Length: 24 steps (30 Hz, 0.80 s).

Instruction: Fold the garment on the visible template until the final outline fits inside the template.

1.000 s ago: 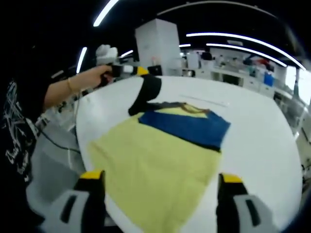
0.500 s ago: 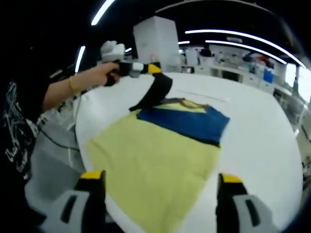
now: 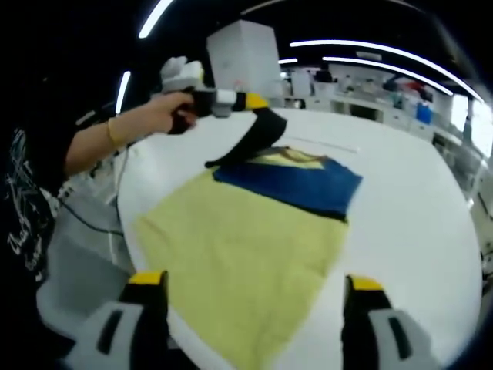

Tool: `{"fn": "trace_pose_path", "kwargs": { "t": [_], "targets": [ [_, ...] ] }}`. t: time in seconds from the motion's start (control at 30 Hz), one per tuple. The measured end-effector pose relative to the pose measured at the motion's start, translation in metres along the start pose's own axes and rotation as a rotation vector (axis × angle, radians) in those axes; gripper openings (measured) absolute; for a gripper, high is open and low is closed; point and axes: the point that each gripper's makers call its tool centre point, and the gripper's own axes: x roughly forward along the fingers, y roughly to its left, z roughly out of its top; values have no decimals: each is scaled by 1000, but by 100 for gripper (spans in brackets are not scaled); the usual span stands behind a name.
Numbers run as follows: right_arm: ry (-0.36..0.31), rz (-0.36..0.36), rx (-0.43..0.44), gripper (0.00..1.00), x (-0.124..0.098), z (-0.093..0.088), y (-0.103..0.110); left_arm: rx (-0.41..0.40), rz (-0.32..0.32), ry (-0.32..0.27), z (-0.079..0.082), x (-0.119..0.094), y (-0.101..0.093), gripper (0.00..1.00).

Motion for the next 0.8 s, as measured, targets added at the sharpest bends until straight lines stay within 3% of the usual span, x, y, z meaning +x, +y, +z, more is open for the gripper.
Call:
{"fn": "trace_pose_path", "kwargs": {
  "t": [0.5, 0.8],
  "targets": [
    [8, 0, 8, 94, 0, -5, 2, -29, -97, 12, -13, 13, -36, 1],
    [-3, -9, 26, 94, 2, -6, -2, -34, -115, 67, -44, 26, -50, 1]
  ]
}}
